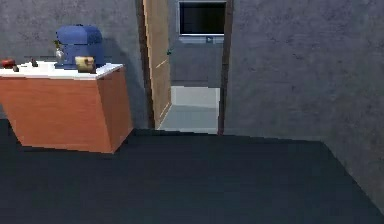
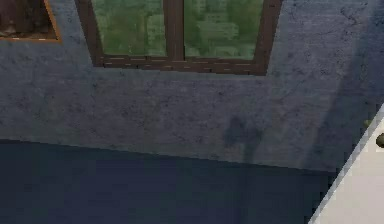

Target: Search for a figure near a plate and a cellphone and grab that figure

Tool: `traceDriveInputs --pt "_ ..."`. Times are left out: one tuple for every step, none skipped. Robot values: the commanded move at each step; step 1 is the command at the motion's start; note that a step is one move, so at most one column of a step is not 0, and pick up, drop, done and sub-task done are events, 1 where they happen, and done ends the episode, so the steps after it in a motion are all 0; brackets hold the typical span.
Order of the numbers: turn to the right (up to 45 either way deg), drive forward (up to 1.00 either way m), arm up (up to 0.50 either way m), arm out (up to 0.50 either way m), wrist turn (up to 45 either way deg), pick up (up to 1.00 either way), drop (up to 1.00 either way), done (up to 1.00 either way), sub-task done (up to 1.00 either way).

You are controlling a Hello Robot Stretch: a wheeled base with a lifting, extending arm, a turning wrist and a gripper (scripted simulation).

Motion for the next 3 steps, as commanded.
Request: traceDriveInputs --pt "0.0 1.00 0.00 0.00 0.0 0.00 0.00 0.00 0.00" --pt "0.0 1.00 0.00 0.00 0.0 0.00 0.00 0.00 0.00" --pt "-3.0 0.00 0.00 0.00 0.0 0.00 0.00 0.00 0.00"
